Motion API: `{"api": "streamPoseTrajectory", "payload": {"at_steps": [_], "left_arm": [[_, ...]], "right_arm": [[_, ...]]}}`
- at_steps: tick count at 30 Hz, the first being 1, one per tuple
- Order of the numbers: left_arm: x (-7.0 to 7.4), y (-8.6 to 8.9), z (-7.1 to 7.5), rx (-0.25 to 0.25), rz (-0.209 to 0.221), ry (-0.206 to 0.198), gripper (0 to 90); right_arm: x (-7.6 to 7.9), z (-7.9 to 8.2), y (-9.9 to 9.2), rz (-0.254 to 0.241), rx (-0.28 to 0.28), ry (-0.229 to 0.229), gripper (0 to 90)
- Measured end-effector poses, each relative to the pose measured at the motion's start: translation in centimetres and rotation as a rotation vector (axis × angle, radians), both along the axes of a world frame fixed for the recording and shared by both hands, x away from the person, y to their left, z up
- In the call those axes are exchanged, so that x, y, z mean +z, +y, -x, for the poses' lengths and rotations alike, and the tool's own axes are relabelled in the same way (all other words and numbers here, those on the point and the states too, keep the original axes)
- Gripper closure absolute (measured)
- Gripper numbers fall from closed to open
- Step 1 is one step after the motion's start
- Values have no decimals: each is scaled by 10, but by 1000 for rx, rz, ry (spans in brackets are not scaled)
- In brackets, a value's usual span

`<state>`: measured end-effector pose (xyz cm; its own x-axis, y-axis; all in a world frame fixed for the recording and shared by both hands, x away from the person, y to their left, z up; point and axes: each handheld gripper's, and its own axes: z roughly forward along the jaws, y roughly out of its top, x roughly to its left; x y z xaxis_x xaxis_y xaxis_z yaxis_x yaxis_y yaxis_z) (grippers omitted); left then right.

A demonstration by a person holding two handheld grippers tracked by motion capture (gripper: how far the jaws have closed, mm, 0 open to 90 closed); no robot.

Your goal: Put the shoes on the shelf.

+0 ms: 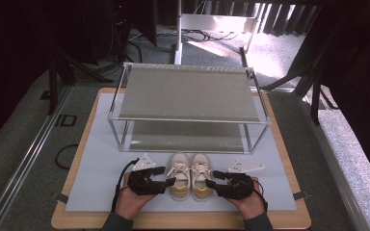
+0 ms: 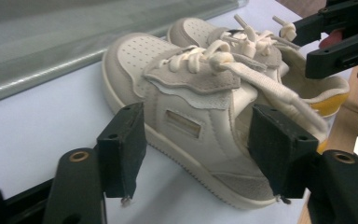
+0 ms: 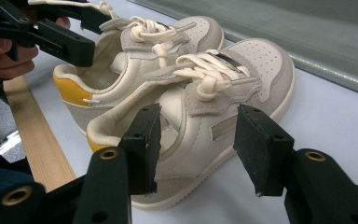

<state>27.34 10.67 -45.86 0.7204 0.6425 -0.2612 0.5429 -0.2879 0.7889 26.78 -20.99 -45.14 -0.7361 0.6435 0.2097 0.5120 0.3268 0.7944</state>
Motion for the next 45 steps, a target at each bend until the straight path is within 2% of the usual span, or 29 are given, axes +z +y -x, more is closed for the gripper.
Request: {"api": "streamPoseTrajectory", "payload": {"at_steps": [2, 8, 15, 21, 24, 27, 30, 34, 35, 40, 45], "left_arm": [[0, -3, -1, -2, -4, 2, 391], [-4, -9, -4, 10, -4, 25, 409], [-5, -13, -5, 19, -12, 36, 454], [-5, -14, -6, 29, -6, 49, 475], [-5, -14, -5, 35, -12, 44, 499], [-5, -14, -6, 32, -4, 46, 515], [-6, -14, -5, 34, 18, 61, 525], [-6, -14, -4, 36, 22, 61, 526], [-6, -13, -5, 30, 39, 62, 528], [-7, -13, -4, 41, 66, 59, 537], [-5, -15, -4, 44, 66, 56, 541]], "right_arm": [[0, -1, 1, 3, -5, 13, 519], [1, 0, 8, 43, -28, 10, 529], [0, -1, 11, 54, -43, 21, 538], [-1, -2, 16, 70, -78, 38, 527], [-2, -2, 17, 74, -91, 39, 562], [-4, -1, 15, 24, -107, 55, 624], [-6, -2, 11, -23, -105, 69, 649], [-6, -1, 11, -33, -104, 62, 660], [-7, -1, 10, -51, -104, 65, 666], [-9, 1, 8, -82, -111, 67, 674], [-6, 2, 6, -89, -116, 55, 679]]}}
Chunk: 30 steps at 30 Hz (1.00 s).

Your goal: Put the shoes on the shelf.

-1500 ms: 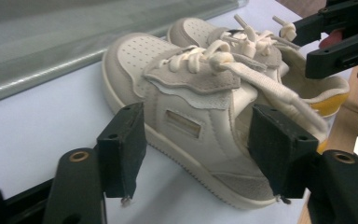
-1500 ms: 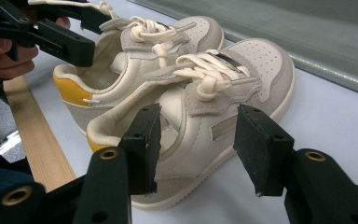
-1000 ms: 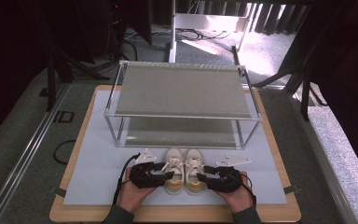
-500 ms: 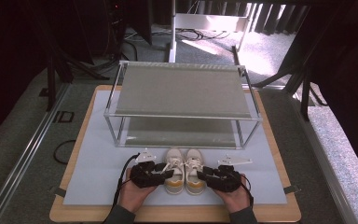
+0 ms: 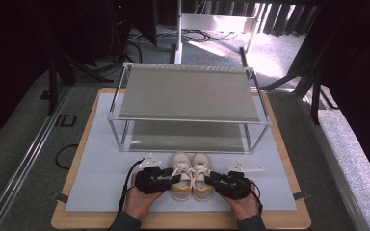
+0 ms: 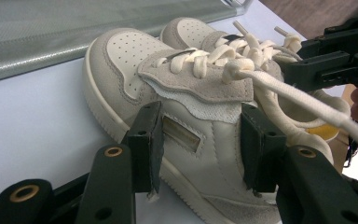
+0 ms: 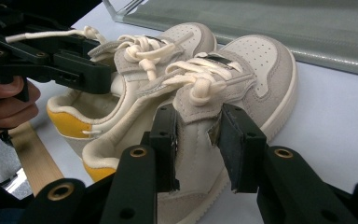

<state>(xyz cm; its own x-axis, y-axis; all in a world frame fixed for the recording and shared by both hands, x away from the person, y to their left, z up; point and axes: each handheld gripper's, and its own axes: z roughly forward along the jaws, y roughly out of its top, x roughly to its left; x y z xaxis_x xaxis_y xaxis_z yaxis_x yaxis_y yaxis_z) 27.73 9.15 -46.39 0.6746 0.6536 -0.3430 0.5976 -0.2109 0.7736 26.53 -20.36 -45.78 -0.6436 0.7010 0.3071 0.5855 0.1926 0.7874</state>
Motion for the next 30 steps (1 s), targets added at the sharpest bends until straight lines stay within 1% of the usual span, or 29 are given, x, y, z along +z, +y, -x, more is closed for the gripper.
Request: {"api": "streamPoseTrajectory", "payload": {"at_steps": [6, 8, 14, 15, 20, 22, 23, 24, 25, 27, 30], "left_arm": [[2, 0, 0, 7, 6, -9, 543], [3, 0, 0, 12, 12, -12, 543], [2, 0, 1, 15, 32, -4, 546], [1, -1, 0, 11, 20, 1, 546], [-1, 0, 1, 12, 40, 3, 548], [1, 0, 1, 11, 38, -2, 548], [3, 1, 1, 16, 50, -7, 548], [3, 1, 1, 16, 50, -7, 548], [4, 2, 0, 15, 58, -11, 548], [6, 2, 0, 15, 57, -16, 548], [6, 1, -1, 16, 57, -18, 548]], "right_arm": [[0, 1, 0, -10, -1, -6, 684], [1, 1, -1, -21, -5, -5, 688], [1, 1, -3, -39, -13, 3, 692], [1, 1, -3, -38, -14, 7, 693], [-3, 1, -5, -61, -16, 16, 693], [-2, 2, -5, -71, -16, 11, 694], [-1, 2, -6, -75, -17, 8, 694], [-1, 2, -6, -75, -17, 8, 694], [0, 2, -7, -89, -19, 3, 695], [2, 1, -7, -98, -21, -2, 695], [2, 0, -8, -98, -22, -4, 695]]}}
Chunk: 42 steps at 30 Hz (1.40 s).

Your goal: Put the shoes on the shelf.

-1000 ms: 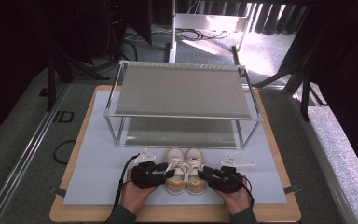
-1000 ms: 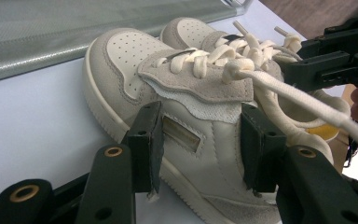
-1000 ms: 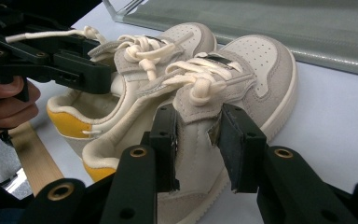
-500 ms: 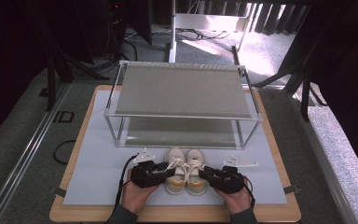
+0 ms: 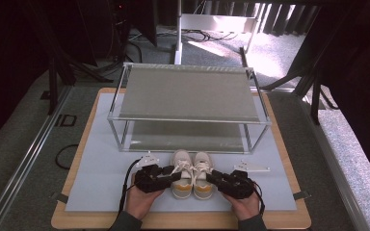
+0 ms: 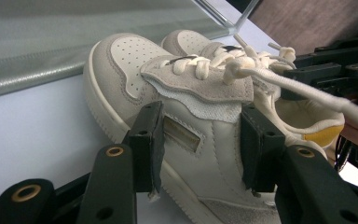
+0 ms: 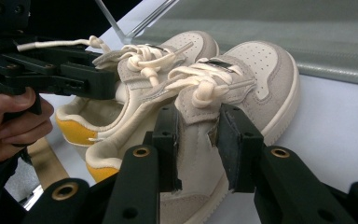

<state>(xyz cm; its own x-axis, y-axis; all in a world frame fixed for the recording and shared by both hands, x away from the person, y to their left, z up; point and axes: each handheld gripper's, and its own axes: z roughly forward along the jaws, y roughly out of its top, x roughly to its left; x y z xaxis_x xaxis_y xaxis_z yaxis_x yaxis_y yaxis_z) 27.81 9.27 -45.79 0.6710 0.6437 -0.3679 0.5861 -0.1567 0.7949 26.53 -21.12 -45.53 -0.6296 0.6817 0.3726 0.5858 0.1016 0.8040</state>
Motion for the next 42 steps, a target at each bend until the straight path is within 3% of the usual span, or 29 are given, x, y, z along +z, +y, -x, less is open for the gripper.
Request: {"api": "streamPoseTrajectory", "payload": {"at_steps": [29, 42], "left_arm": [[4, -11, -25, 55, 47, -26, 548], [1, -11, -35, 74, 63, -17, 548]], "right_arm": [[7, -25, -8, -24, -46, -38, 695], [5, -35, -7, -23, -54, -42, 696]]}}
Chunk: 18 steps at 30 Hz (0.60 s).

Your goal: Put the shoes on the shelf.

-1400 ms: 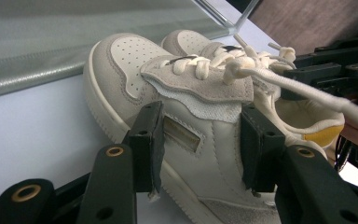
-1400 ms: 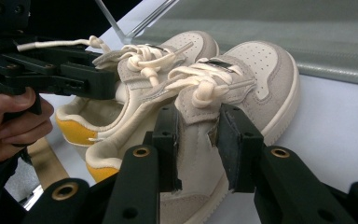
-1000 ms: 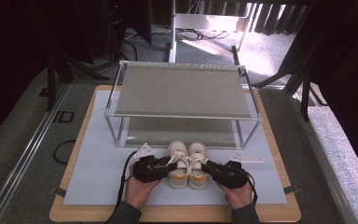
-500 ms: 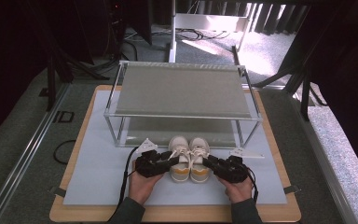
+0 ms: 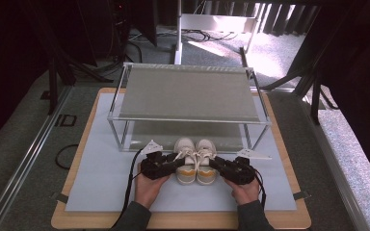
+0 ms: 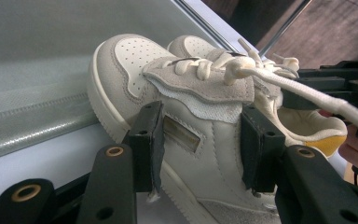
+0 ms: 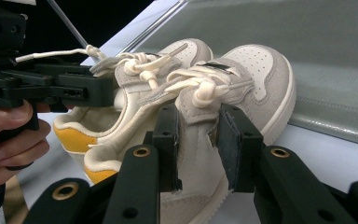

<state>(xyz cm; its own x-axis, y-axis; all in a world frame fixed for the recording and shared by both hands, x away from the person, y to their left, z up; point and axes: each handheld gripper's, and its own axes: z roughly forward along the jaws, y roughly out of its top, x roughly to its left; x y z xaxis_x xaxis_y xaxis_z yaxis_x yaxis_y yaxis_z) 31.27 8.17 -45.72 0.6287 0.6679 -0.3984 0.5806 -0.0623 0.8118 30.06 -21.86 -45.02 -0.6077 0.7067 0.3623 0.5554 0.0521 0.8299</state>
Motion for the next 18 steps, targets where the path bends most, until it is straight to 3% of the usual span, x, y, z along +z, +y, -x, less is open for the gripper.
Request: {"api": "streamPoseTrajectory", "payload": {"at_steps": [18], "left_arm": [[-1, -2, -18, 37, 12, -4, 548]], "right_arm": [[-3, -20, 1, -14, -28, -8, 697]]}}
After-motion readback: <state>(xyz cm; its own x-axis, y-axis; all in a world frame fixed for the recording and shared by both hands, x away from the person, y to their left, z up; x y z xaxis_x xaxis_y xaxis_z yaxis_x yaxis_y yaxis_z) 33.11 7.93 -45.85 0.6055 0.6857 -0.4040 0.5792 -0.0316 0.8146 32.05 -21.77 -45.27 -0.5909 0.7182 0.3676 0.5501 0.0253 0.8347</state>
